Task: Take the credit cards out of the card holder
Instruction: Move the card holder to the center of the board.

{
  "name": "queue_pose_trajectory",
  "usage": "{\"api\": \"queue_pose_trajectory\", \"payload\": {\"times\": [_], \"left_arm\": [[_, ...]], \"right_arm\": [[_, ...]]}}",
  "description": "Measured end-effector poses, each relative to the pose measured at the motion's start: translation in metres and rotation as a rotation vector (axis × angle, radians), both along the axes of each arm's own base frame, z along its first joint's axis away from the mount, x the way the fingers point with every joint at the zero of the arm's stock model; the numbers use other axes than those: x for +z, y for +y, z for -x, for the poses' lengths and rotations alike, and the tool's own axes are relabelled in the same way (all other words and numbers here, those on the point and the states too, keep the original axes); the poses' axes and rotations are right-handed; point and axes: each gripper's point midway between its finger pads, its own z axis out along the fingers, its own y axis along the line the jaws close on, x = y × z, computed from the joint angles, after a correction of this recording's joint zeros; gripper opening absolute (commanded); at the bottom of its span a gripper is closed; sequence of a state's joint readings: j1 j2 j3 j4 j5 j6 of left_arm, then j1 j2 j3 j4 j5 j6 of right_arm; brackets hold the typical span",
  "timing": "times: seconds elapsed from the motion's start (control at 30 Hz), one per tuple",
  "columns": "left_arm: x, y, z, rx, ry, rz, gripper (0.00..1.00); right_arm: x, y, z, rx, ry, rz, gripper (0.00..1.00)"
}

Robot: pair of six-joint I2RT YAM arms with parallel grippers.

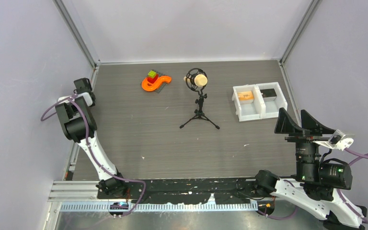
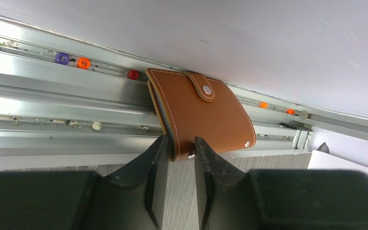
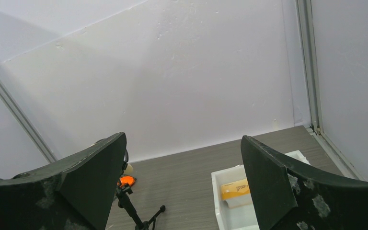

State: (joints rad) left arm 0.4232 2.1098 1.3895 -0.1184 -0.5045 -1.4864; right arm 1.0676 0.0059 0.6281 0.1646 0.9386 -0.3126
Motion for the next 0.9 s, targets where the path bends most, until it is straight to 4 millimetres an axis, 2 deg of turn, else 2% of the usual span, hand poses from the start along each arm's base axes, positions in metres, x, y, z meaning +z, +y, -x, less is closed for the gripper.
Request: {"api": "queue_pose_trajectory", "payload": {"times": [0.1,0.33,0.63,0.73,0.9], "left_arm": [[0.002,0.0,-0.003,-0.003,-0.018,0.001,0.0],[0.004,0.001,-0.008,-0.009,-0.051,-0.007,0.0],[0.007,-0.002,-0.002,-0.006,-0.034,0.001,0.0],[0.018,-0.004,0.006,0.0,-0.028,-0.001,0.0],[0.051,-0.011,0.012,-0.001,-0.062,-0.026,0.0]], "right_arm": [[0.0,0.0,0.0,0.0,0.0,0.0,0.98],[0.0,0.0,0.0,-0.001,0.001,-0.001,0.98],[0.0,0.0,0.0,0.001,0.001,-0.003,0.98],[0.0,0.0,0.0,0.002,0.001,-0.005,0.98],[-0.001,0.002,0.0,0.008,0.002,-0.008,0.98]]}}
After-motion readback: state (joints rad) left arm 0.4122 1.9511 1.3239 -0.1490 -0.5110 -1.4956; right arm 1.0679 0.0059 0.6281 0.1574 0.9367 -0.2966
